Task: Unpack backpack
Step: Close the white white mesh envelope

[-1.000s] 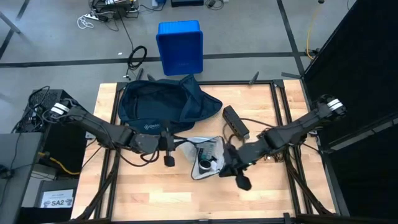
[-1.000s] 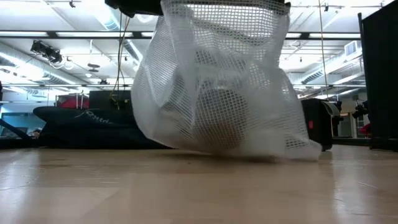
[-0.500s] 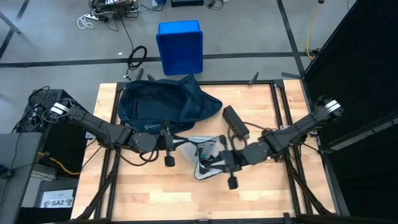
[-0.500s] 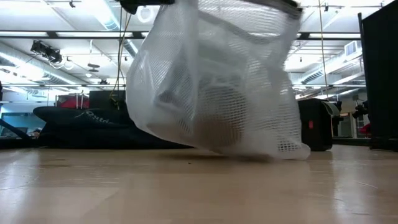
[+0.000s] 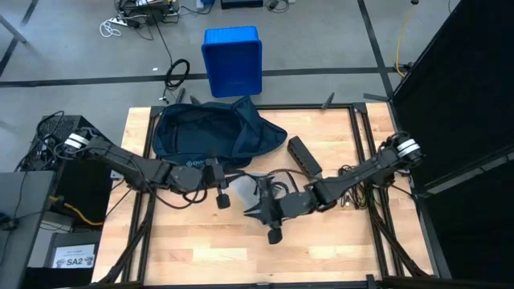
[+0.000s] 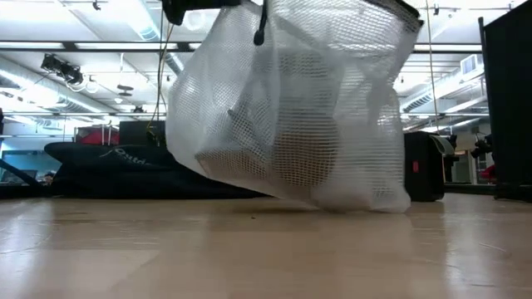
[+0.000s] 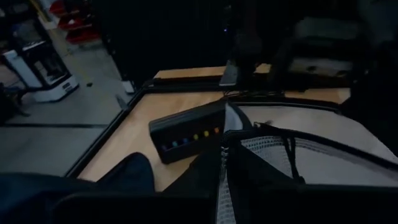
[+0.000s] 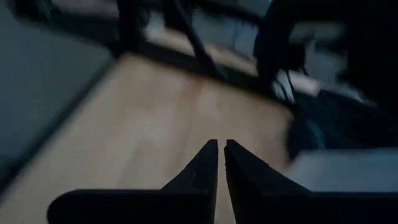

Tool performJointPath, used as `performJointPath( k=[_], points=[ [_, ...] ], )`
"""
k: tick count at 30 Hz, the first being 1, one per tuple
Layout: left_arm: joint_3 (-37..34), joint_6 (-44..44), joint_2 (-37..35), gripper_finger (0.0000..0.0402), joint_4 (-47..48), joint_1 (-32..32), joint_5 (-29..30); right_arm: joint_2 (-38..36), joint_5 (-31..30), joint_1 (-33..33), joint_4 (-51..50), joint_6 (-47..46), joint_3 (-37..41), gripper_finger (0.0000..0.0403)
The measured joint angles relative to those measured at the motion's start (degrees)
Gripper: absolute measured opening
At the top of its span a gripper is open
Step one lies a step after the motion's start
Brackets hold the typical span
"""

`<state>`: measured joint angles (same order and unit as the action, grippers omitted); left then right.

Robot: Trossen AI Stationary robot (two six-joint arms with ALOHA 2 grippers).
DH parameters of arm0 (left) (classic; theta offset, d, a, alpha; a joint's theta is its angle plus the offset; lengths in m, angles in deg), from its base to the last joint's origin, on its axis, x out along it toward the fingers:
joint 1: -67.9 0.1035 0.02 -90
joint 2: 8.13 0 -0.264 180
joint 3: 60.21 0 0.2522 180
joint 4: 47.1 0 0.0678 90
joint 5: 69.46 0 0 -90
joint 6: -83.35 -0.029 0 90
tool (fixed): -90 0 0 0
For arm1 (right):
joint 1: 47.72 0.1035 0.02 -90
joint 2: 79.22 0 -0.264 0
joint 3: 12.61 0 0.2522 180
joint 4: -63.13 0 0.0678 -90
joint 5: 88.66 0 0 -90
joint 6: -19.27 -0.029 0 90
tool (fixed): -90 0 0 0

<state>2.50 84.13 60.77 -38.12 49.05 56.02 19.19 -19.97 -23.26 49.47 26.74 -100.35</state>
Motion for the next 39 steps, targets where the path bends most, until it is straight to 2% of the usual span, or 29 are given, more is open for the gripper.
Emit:
performJointPath(
  k=[6,11,15,21,29,34,39],
  points=[
    [0.0,1.1,0.0,0.0,0.2,1.1,0.5,0.0,-16.1,1.3,-23.8,-3.7,-3.8,0.0001],
    [0.0,1.2,0.0,0.0,0.2,1.3,0.5,-0.2,-21.2,0.6,-32.5,-9.2,-4.0,0.0001],
    [0.0,1.4,0.0,0.0,0.2,1.3,0.4,-0.4,-23.5,-0.4,-33.1,-11.5,-4.0,0.0002],
    [0.0,2.6,0.0,0.0,0.4,1.3,-1.2,-0.4,-21.7,-3.7,-33.0,-18.7,-4.0,0.0007],
    [0.0,3.1,0.0,0.0,2.1,0.7,-1.7,-3.6,-20.5,-5.2,-38.1,-24.4,-3.9,0.0044],
    [0.0,4.2,0.5,0.0,4.1,0.8,-1.7,-9.2,-20.6,-0.2,-29.6,-24.0,-3.9,0.0051],
    [0.0,4.4,0.5,0.0,3.9,0.7,-1.4,-10.7,-20.8,7.2,-14.8,-17.4,-4.0,0.0048]
  ],
)
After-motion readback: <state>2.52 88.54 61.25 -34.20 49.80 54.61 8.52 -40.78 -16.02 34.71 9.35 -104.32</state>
